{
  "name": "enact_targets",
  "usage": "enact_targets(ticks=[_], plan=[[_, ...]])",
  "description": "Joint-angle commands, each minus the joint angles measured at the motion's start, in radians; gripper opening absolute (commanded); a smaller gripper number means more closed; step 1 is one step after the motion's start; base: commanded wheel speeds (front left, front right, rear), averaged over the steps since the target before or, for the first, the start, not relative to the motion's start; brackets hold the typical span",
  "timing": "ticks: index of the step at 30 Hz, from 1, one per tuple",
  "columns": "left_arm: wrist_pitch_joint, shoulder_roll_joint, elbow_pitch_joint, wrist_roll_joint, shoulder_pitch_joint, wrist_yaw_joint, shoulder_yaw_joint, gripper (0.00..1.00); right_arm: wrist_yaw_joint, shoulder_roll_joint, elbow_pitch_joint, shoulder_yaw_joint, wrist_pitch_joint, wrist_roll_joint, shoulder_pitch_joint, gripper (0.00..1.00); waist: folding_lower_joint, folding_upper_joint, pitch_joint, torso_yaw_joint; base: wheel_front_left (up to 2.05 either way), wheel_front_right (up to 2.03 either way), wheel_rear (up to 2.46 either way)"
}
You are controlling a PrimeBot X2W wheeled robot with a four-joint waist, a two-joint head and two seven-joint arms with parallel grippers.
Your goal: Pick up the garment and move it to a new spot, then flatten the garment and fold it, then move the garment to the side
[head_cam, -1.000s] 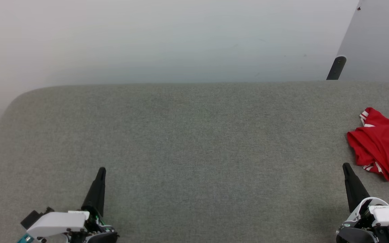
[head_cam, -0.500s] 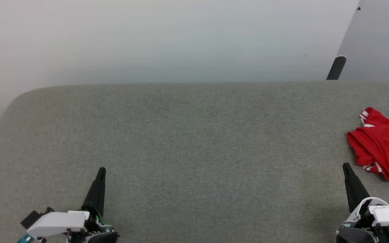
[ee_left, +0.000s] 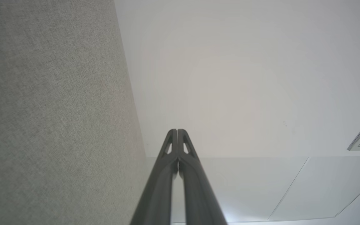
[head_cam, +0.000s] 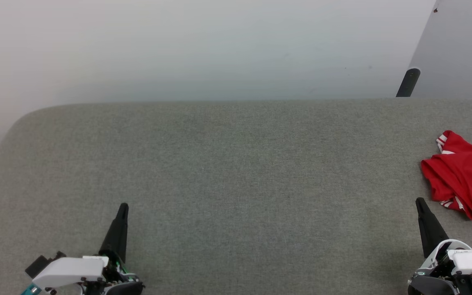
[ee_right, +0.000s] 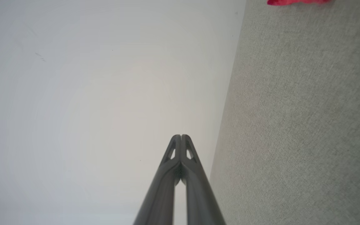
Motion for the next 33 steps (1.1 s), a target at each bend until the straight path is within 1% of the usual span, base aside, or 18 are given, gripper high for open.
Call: enact_targets(ticks=[1,33], plan=[[0.002,0.0,0.001,-0.001,-0.009,0.0,0.003,0.0,0.0,0.003,0.0,0.003,0.002,0.004,-0.003,0.0,0.0,0.0,0.0,0.0,0.0,0.0,0.0],[0.002,-0.001,0.001,0.0,-0.009,0.0,0.003,0.0,0.0,0.003,0.0,0.003,0.002,0.004,-0.003,0.0,0.0,0.0,0.0,0.0,0.0,0.0,0.0]])
